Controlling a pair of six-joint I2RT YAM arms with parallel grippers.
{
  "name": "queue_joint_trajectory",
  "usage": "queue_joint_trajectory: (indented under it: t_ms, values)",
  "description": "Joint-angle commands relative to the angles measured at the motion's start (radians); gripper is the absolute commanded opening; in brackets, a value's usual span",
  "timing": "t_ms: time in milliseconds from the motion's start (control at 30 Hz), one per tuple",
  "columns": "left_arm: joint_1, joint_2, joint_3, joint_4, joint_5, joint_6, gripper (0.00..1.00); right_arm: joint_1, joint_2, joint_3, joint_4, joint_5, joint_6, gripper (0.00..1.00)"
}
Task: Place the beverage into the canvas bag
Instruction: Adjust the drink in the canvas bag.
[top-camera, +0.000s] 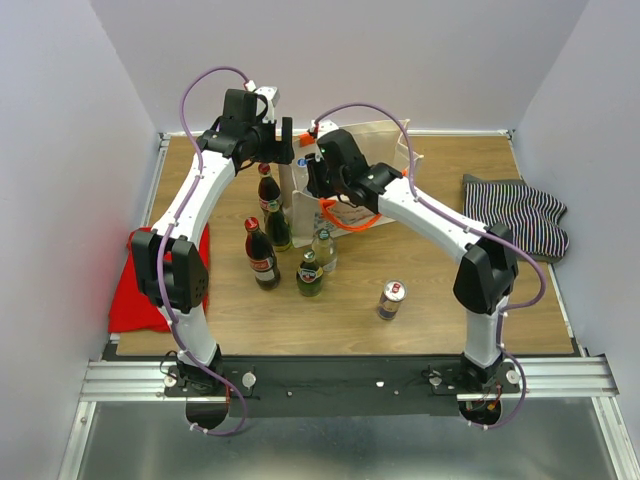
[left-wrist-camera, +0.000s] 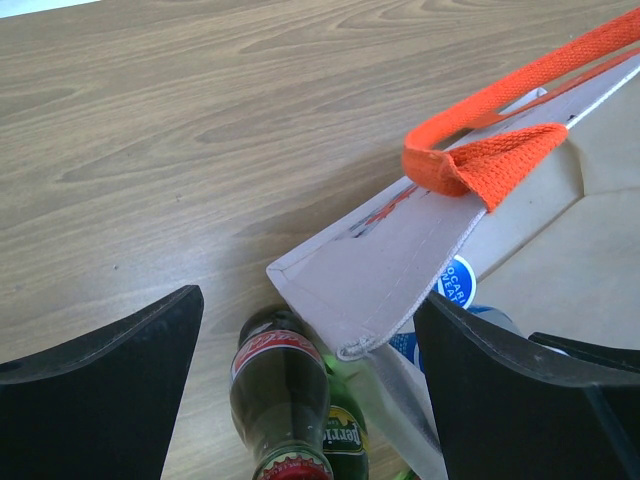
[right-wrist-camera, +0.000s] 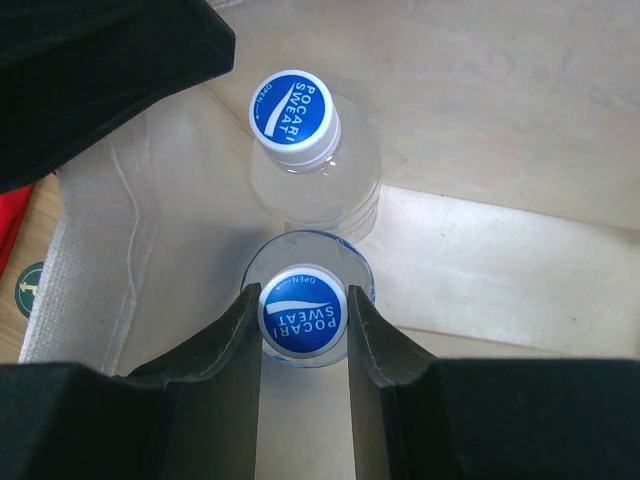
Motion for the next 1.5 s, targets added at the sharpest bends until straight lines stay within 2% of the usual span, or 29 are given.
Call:
queue_joint_trajectory:
  t_ms: [0, 367, 533, 1033, 1400, 1467]
  values:
    - [0.007, -0.045, 0.006, -0.008, 0.009, 0.014, 0.94, -0.003, 0.009, 0.095, 0.058, 0.088, -0.036, 0.01]
    - [0.007, -0.044, 0.005, -0.005, 0.009, 0.015, 0.94, 0.010, -0.019, 0.095, 0.090, 0.158, -0.073, 0.01]
    - [0.007, -0.039, 0.008, -0.003, 0.009, 0.015, 0.94, 0.020, -0.013, 0.092, 0.089, 0.145, -0.093, 0.01]
    - [0.007, -0.027, 0.015, -0.006, 0.013, 0.012, 0.94, 0.046, 0.072, 0.139, 0.000, -0.102, -0.094, 0.01]
    - [0.008, -0.029, 0.015, -0.003, 0.016, 0.015, 0.94, 0.045, 0.061, 0.144, -0.005, -0.001, -0.065, 0.01]
    - [0.007, -0.029, 0.015, -0.005, 0.016, 0.014, 0.94, 0.045, 0.063, 0.153, -0.011, 0.014, -0.057, 0.13]
